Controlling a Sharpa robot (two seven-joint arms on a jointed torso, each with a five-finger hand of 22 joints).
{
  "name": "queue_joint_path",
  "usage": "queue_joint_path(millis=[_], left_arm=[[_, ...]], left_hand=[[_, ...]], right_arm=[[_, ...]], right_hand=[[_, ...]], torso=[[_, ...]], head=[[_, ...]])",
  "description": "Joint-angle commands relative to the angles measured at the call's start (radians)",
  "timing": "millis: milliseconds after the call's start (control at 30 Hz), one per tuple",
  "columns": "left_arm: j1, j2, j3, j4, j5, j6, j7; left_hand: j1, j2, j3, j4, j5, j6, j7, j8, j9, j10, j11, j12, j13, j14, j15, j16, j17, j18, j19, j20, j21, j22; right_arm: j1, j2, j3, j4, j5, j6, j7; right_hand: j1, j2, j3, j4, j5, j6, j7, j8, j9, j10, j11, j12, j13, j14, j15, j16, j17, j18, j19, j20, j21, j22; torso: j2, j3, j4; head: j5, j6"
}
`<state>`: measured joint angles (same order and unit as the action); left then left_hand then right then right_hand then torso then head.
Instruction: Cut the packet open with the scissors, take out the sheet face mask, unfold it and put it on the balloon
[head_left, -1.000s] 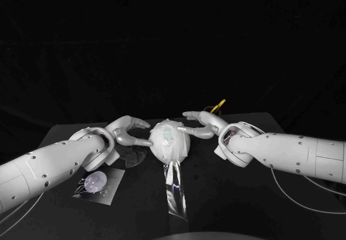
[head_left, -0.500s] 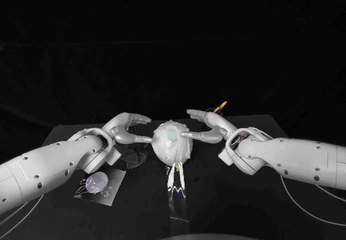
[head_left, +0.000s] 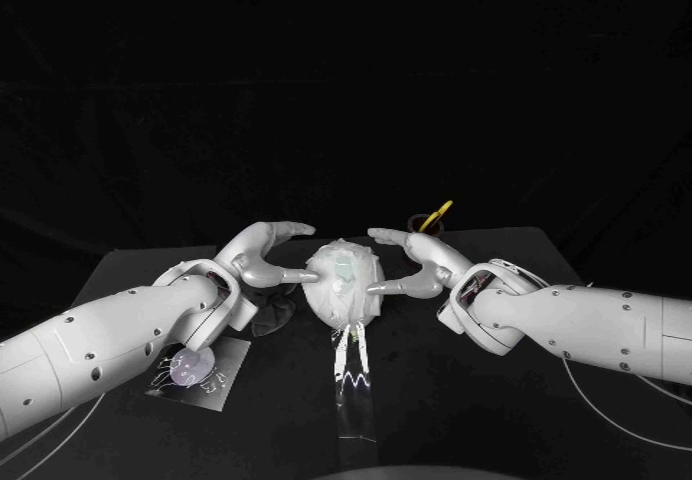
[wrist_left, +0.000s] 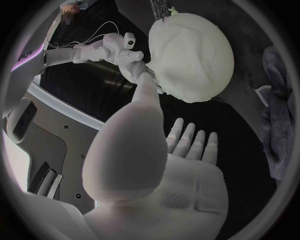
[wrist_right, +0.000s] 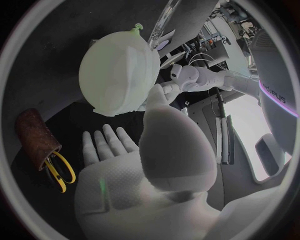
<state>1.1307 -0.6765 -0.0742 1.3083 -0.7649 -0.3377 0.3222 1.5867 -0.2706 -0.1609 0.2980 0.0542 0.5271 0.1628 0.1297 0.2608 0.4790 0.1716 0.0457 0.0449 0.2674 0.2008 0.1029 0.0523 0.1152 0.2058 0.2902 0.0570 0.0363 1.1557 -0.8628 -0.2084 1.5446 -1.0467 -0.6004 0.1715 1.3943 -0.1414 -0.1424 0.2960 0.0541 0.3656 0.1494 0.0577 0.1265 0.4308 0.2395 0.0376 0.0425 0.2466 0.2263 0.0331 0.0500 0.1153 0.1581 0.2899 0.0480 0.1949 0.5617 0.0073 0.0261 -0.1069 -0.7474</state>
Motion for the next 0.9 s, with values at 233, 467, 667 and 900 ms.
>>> queue_joint_path(millis=[233, 467, 667, 900], left_arm=[[-0.017, 0.036, 0.001, -0.044, -0.063, -0.011, 0.040], [-0.028, 0.053, 0.001, -0.068, -0.072, 0.007, 0.029], [-0.032, 0.060, 0.001, -0.082, -0.081, 0.024, 0.014], [-0.033, 0.060, 0.001, -0.091, -0.094, 0.048, -0.006]], left_hand=[[0.015, 0.002, -0.004, 0.003, 0.000, -0.006, 0.034, 0.000, -0.001, -0.037, -0.010, -0.003, -0.001, -0.023, -0.008, -0.014, -0.004, -0.016, -0.016, -0.001, -0.008, -0.003], [0.016, 0.019, 0.012, 0.003, -0.001, 0.005, 0.051, 0.005, 0.003, -0.025, 0.009, 0.000, 0.000, -0.015, -0.013, -0.013, -0.001, -0.008, -0.013, -0.002, -0.007, -0.002], [0.017, 0.038, 0.029, 0.002, -0.002, 0.017, 0.054, 0.010, 0.007, -0.012, 0.012, 0.001, 0.001, -0.011, -0.011, -0.013, 0.000, 0.000, -0.011, -0.002, -0.006, -0.001], [0.018, 0.058, 0.043, 0.001, -0.003, 0.035, 0.054, 0.017, 0.013, 0.009, 0.012, 0.003, 0.003, -0.002, -0.011, -0.012, 0.002, 0.008, -0.011, -0.001, -0.006, -0.001]], right_arm=[[-0.011, 0.018, 0.001, -0.025, -0.175, -0.030, -0.014], [-0.014, 0.020, 0.001, -0.031, -0.185, -0.012, -0.023], [-0.022, 0.025, 0.001, -0.043, -0.189, 0.032, -0.048], [-0.032, 0.027, 0.001, -0.053, -0.196, 0.059, -0.072]], right_hand=[[0.035, 0.055, 0.017, -0.003, -0.006, 0.040, 0.105, 0.015, 0.013, 0.008, -0.025, 0.006, 0.001, 0.007, -0.027, 0.001, 0.000, 0.012, 0.003, 0.001, -0.002, 0.003], [0.044, 0.098, 0.026, -0.006, -0.007, 0.099, 0.092, 0.035, 0.031, 0.039, -0.036, 0.009, 0.004, 0.022, -0.037, 0.004, 0.003, 0.016, 0.008, 0.001, 0.000, 0.005], [0.018, 0.140, 0.012, -0.004, -0.007, 0.169, 0.094, 0.060, 0.051, 0.068, -0.030, 0.010, 0.005, 0.038, -0.030, 0.007, 0.006, 0.025, 0.010, 0.001, 0.000, 0.006], [-0.009, 0.175, -0.007, -0.004, -0.007, 0.188, 0.101, 0.067, 0.056, 0.089, -0.023, 0.011, 0.006, 0.051, -0.022, 0.009, 0.008, 0.030, 0.013, 0.002, 0.001, 0.008]], torso=[[0.000, -0.0003, -0.0005], [-0.001, -0.0005, -0.0001], [-0.002, -0.0004, 0.0001], [-0.001, 0.0000, -0.0002]], head=[[-0.006, -0.006], [-0.004, -0.012], [-0.001, -0.015], [0.005, -0.016]])
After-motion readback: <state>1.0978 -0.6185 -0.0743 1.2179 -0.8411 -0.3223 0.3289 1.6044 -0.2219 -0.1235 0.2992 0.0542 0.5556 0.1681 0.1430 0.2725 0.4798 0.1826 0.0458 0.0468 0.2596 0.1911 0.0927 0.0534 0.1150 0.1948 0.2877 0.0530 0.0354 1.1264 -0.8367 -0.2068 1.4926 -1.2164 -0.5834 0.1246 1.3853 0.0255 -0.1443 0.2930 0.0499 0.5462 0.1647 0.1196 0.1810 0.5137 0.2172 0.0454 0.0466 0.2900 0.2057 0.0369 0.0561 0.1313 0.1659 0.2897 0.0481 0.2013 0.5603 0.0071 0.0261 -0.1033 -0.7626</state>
